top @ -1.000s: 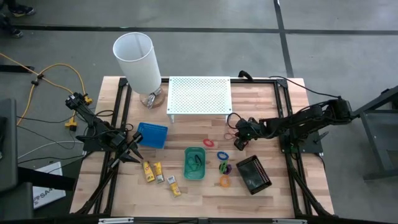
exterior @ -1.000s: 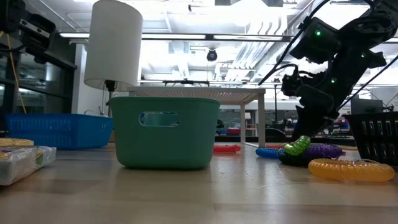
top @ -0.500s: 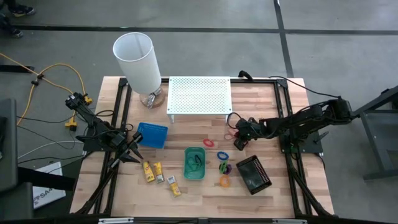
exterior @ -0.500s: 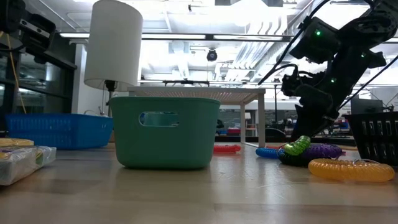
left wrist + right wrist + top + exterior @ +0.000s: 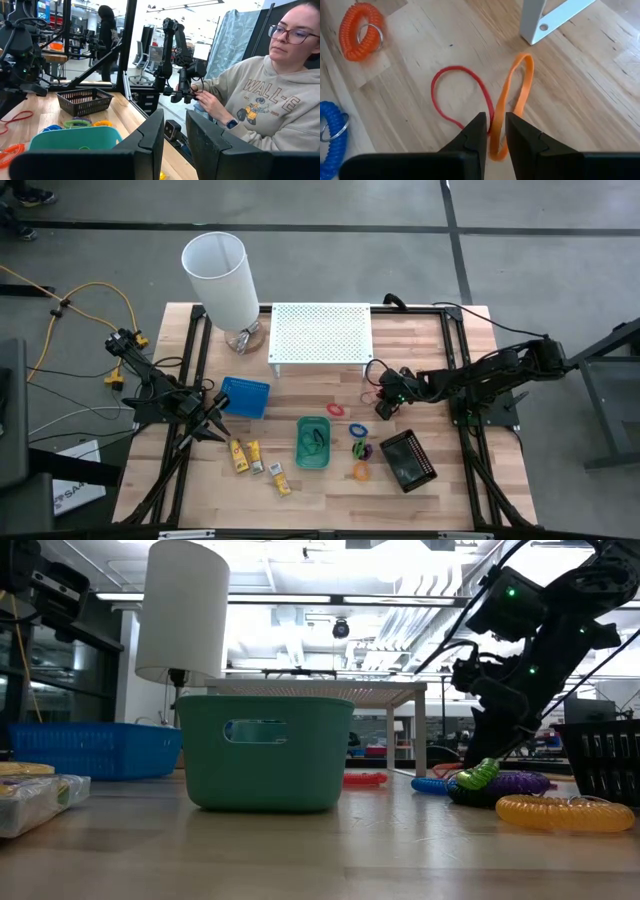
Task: Pick & Place Office Desk Supplies
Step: Put the orange rubber band into the green bin
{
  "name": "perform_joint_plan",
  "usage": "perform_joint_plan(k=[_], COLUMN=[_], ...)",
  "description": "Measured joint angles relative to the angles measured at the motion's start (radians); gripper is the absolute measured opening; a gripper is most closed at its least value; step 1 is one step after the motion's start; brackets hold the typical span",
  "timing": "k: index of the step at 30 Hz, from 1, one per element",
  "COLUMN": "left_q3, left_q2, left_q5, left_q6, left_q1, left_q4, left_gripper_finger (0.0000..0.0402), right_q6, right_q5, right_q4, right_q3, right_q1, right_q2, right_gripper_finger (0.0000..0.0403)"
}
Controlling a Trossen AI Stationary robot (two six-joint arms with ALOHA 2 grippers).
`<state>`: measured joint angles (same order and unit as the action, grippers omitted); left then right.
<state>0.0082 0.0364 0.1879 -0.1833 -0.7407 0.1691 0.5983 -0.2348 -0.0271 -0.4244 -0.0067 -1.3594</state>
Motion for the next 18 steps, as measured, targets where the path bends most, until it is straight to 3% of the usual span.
perform_joint_plan(k=[18], left_q3=[0.0], left_q2=[0.0], left_q5=[0.0], left_q6=[0.0], left_q1=[0.0], left_q4=[0.0], left_gripper_finger=[0.0079], right_q6=[0.002], right_q5=[0.019], right_q4=[-0.025], right_q3=[0.0], right_q1=[0.0], right_q2=[0.0], right_gripper_finger=[0.0066])
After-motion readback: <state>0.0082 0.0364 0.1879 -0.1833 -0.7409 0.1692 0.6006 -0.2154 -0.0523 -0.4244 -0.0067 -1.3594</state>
